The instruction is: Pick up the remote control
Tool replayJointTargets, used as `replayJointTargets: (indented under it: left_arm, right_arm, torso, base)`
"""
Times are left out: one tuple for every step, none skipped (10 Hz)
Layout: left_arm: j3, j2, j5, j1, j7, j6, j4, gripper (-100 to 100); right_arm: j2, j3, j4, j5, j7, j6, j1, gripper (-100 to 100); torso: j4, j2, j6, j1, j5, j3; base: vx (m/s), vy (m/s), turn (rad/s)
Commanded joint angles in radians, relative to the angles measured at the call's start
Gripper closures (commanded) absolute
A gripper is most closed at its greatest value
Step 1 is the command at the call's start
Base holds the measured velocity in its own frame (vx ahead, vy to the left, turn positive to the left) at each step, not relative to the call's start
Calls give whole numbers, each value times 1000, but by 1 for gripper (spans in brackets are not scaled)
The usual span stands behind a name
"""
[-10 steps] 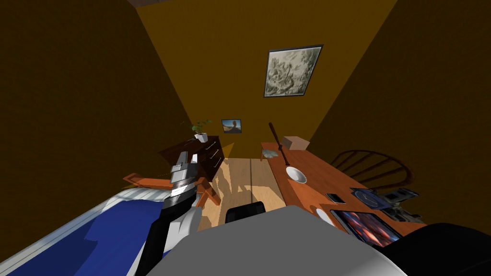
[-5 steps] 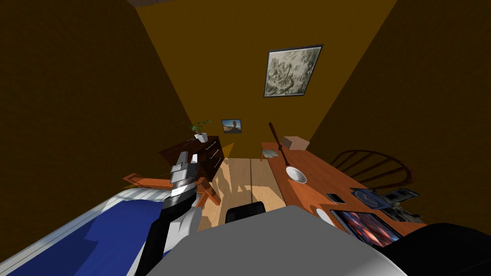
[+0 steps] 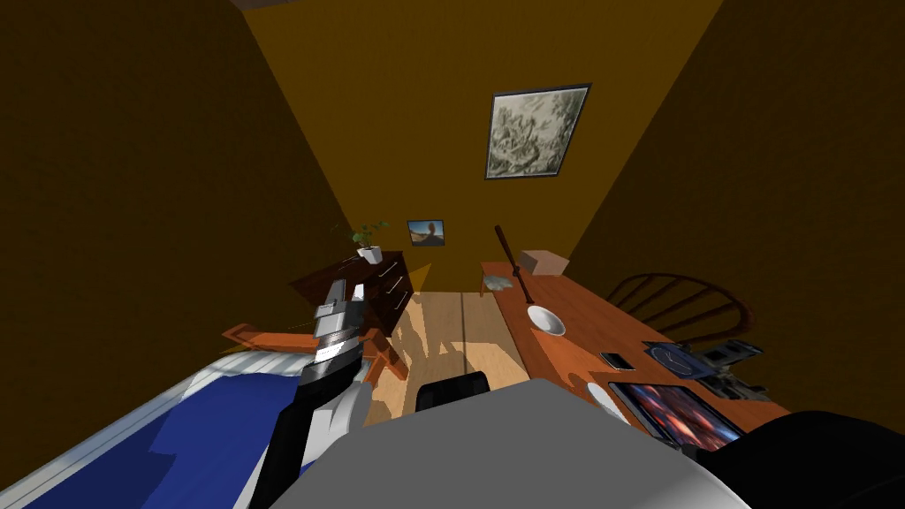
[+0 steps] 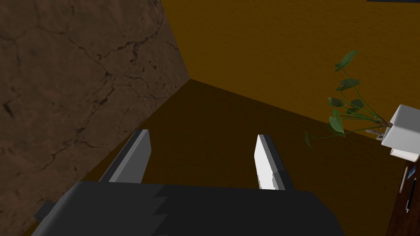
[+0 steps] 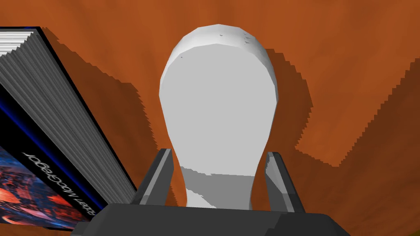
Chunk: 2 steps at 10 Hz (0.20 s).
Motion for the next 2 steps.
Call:
replayJointTargets:
  left_arm:
    - [0, 0, 0, 0, 0, 0, 0, 0]
    - [0, 0, 0, 0, 0, 0, 0, 0]
  right_arm:
    - [0, 0, 0, 0, 0, 0, 0, 100]
    - [-4, 0, -3, -1, 0, -2, 2, 0]
  torso:
    - [0, 0, 0, 0, 0, 0]
    - [0, 0, 0, -1, -1, 0]
  base:
    - [2, 24, -19]
    - [0, 0, 0]
